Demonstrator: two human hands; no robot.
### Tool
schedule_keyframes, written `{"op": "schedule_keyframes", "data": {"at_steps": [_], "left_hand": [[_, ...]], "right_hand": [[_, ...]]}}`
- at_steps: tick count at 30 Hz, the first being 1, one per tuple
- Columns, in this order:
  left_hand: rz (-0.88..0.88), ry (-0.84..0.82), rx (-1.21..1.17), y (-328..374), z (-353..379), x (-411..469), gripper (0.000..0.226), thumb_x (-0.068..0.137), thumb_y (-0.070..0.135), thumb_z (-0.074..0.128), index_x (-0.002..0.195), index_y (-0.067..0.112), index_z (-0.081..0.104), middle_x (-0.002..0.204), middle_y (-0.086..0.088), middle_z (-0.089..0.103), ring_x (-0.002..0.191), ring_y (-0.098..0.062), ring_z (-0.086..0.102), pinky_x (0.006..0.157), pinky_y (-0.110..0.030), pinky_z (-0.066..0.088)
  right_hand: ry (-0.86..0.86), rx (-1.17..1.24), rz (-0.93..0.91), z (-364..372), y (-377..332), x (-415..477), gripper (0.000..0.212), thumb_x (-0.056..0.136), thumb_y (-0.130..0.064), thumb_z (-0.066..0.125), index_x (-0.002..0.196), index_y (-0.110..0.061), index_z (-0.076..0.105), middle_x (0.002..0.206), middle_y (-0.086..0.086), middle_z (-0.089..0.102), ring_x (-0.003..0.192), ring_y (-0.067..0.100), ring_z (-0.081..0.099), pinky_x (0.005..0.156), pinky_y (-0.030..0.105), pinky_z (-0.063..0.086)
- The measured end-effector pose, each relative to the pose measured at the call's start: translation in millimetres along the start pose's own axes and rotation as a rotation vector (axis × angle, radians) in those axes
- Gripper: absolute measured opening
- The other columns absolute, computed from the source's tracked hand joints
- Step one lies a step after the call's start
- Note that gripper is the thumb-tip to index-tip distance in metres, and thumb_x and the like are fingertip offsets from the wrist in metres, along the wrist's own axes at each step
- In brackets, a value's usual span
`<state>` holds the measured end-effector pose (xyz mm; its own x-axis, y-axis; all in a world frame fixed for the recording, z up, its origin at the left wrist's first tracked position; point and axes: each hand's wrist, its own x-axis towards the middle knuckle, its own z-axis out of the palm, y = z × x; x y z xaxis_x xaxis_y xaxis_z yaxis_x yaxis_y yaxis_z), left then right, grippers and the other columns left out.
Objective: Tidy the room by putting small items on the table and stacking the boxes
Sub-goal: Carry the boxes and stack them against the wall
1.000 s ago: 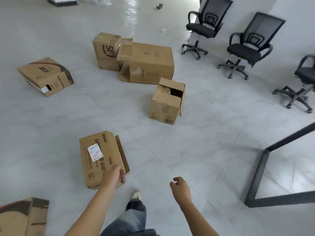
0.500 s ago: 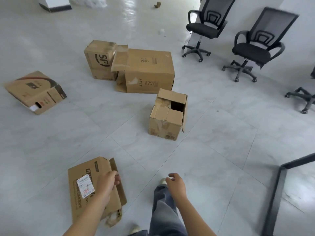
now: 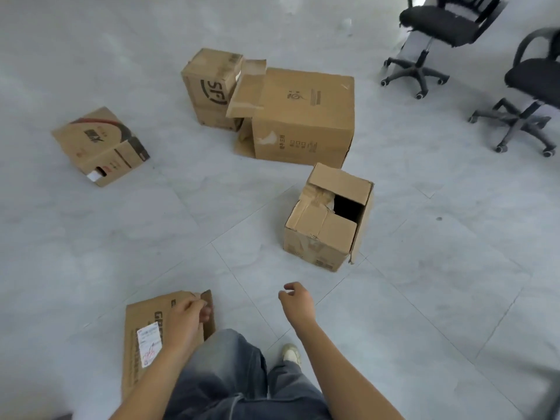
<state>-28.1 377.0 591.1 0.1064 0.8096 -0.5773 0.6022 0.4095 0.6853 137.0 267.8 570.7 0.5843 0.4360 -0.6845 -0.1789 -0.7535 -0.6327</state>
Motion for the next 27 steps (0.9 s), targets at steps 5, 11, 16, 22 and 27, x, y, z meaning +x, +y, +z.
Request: {"op": "schedule_keyframes", "data": {"at_steps": [5,11,16,22,27], "left_hand": [[-0.211,0.113,-0.114,10,-24,65,0.021,0.09,0.007,0.049,0.073,0.002,0.061,0.083,-0.019,0.064,0.079,-0.031,0.059,0.072,-0.034,0.042],[-0.248,0.066,-0.297,90,-33,174,0.015,0.092,0.004,0.048,0.079,0.002,0.055,0.074,-0.013,0.059,0.064,-0.021,0.052,0.057,-0.028,0.037],[-0.036,0.082,-0.406,212,-65,249,0.016,0.091,0.005,0.048,0.076,0.01,0.054,0.073,-0.008,0.059,0.063,-0.017,0.053,0.059,-0.026,0.038],[-0.049,0.004,-0.405,249,-59,287,0.016,0.091,0.007,0.049,0.075,0.009,0.055,0.073,-0.008,0.06,0.063,-0.017,0.055,0.06,-0.026,0.039],[-0.205,0.023,-0.403,250,-60,326,0.018,0.091,0.005,0.048,0.075,0.008,0.054,0.073,-0.009,0.059,0.062,-0.017,0.051,0.057,-0.025,0.037]], "right_hand": [[-0.092,-0.145,-0.028,14,-56,54,0.038,0.094,-0.018,0.046,0.131,-0.011,0.046,0.104,0.005,0.055,0.083,0.017,0.053,0.066,0.023,0.044],[-0.059,-0.247,-0.086,24,-147,129,0.039,0.093,-0.018,0.046,0.132,-0.009,0.045,0.126,0.01,0.055,0.089,0.018,0.052,0.072,0.024,0.04],[0.016,-0.21,-0.194,40,-243,175,0.041,0.094,-0.02,0.048,0.133,-0.01,0.045,0.128,0.008,0.053,0.09,0.018,0.053,0.073,0.028,0.044],[0.009,-0.309,-0.262,58,-297,202,0.041,0.095,-0.024,0.05,0.133,-0.01,0.046,0.133,0.008,0.051,0.121,0.021,0.049,0.098,0.03,0.041],[-0.054,-0.373,-0.22,65,-335,250,0.041,0.094,-0.024,0.051,0.132,-0.009,0.048,0.132,0.009,0.052,0.119,0.022,0.05,0.092,0.028,0.041]]}}
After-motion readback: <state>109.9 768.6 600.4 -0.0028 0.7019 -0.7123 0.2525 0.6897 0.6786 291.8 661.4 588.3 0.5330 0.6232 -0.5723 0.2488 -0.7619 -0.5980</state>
